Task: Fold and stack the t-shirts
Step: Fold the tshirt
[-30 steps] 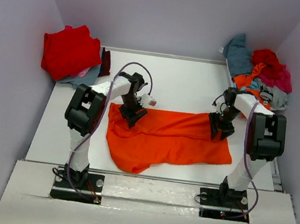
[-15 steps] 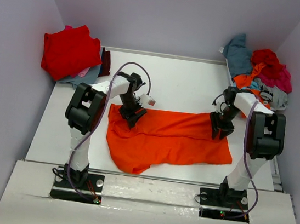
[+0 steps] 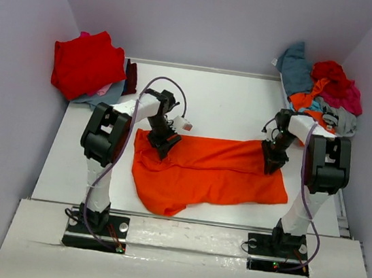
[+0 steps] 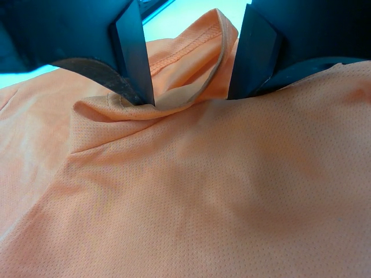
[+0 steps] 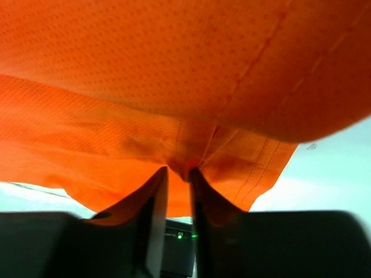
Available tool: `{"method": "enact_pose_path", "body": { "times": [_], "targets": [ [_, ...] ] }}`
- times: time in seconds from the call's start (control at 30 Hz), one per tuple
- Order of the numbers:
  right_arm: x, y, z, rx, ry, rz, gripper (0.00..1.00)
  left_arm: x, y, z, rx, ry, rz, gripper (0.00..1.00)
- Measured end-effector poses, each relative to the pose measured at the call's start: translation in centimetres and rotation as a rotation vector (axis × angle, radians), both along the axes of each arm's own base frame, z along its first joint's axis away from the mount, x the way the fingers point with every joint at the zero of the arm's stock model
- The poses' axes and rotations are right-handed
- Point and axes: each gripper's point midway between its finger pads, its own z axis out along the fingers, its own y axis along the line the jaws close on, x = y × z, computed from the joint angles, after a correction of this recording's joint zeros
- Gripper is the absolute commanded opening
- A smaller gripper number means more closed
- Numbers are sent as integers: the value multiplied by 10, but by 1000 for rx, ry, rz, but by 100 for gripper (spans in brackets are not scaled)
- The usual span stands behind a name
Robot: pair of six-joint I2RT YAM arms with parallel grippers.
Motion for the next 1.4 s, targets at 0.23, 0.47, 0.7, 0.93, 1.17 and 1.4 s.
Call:
{"method": "enact_pose_path", "body": {
  "times": [0.23,0.47,0.7,0.93,1.17,1.4],
  "targets": [
    [1,0,-1,0,-2,1,7,0,3,0,1,4,5,66],
    [1,-4,-2,-22,-3,4,7,2,9,0,4,9,19,66],
    [1,-10,-2,-59,-3,9,7,6,19,0,13,9,43,66],
    [2,-17,-2,-98,-5,12,7,6,25,-2,19,15,58,66],
    [5,-26,0,-124,-15,-1,7,5,26,-2,21,17,58,66],
    [6,-40,3,-141,-22,-33,7,6,27,-2,15,19,65,66]
  ]
}}
